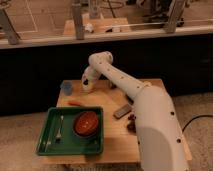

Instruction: Stack cups into tray

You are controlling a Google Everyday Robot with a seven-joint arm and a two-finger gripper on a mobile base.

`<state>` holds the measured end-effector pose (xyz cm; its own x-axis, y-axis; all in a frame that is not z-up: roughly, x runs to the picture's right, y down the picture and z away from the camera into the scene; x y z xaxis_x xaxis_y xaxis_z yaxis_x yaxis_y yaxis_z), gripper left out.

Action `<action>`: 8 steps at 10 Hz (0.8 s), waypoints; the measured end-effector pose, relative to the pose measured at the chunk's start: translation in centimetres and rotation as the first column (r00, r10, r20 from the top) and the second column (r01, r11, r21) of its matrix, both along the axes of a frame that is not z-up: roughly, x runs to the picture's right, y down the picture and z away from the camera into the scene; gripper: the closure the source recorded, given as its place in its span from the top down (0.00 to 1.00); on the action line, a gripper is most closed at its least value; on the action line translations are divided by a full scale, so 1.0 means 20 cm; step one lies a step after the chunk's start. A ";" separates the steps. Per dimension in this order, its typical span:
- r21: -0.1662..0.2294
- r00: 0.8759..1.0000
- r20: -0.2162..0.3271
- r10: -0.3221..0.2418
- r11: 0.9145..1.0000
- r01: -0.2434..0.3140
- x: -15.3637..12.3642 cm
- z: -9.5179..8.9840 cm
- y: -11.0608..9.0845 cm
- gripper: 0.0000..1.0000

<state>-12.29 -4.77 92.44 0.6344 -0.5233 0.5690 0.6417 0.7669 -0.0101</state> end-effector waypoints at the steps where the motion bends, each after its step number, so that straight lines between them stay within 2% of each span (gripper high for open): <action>1: 0.015 1.000 0.017 -0.022 1.000 0.022 -0.04 -0.04 0.01 0.00; 3: 0.058 0.993 0.056 -0.106 0.993 0.102 -0.18 -0.15 0.05 0.00; 4: 0.062 0.991 0.058 -0.124 0.991 0.120 -0.20 -0.16 0.07 0.00; 6: 0.051 0.986 0.051 -0.161 0.986 0.158 -0.25 -0.17 0.09 0.00; 8: 0.037 0.985 0.040 -0.170 0.985 0.168 -0.21 -0.19 0.10 0.00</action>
